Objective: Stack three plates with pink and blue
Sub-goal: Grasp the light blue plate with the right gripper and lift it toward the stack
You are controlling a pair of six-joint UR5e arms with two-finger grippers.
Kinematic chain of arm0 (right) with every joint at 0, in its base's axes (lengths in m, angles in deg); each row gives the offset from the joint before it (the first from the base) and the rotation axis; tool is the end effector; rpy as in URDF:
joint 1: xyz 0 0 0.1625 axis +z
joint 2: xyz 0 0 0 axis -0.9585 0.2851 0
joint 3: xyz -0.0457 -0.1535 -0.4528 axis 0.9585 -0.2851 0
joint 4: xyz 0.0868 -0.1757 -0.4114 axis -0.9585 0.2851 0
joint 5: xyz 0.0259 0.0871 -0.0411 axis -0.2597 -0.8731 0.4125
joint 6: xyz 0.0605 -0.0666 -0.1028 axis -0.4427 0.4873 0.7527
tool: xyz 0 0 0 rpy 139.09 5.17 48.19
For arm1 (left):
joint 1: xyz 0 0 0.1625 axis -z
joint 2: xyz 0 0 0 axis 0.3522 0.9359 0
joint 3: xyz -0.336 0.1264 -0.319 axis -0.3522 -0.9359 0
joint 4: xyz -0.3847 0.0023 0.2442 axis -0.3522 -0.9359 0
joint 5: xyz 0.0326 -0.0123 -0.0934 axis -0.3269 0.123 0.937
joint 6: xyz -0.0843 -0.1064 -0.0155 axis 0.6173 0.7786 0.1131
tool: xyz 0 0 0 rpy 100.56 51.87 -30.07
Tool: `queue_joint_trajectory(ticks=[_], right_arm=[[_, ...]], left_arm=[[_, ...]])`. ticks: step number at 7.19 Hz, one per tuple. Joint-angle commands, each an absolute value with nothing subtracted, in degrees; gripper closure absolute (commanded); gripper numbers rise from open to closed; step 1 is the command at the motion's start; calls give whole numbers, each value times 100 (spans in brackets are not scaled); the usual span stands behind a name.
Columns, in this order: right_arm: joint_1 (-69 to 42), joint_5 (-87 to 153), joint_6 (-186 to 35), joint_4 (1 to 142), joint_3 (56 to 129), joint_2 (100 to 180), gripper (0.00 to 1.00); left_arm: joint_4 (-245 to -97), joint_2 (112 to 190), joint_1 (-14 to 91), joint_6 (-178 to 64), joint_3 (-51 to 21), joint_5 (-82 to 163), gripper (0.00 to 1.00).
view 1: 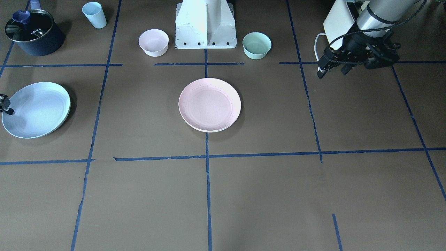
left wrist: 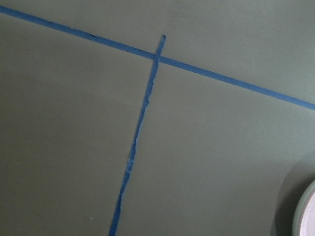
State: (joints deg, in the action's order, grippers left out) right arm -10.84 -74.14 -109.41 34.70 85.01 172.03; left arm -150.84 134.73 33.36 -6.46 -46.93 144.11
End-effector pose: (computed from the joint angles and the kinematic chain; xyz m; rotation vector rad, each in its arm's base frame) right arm -0.1729 -0.4327 0.7866 0.0183 -0.8811 0.1683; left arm 0.2666 -0.4596 0.4036 -0.0032 0.9215 -0.2493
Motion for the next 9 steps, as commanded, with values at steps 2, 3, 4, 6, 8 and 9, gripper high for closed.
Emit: queue_joint_trajectory(ticks=[2, 3, 4, 6, 8, 9], right_arm=[[-1077, -7506, -10961, 3470, 8852, 17212, 100], [-1077, -7646, -11039, 3470, 9002, 17204, 100], [-1077, -7777, -11266, 3470, 9204, 17143, 100], [-1059, -7970, -12150, 3496, 9897, 16855, 100], [-1068, -8051, -13241, 3558, 10076, 15934, 100], [-1233, -8025, -13568, 3602, 10076, 15520, 100]], left_arm=[[-14588, 13224, 4149, -2617, -4401, 14415, 0], [-14576, 13172, 4439, -3225, -4130, 14423, 0], [-14576, 13119, 4720, -3953, -3796, 14441, 0], [-14611, 13127, 5274, -5079, -3077, 14851, 0], [-14620, 13188, 5802, -6223, -2407, 14889, 0], [-14637, 13189, 5856, -6332, -2291, 14889, 0]])
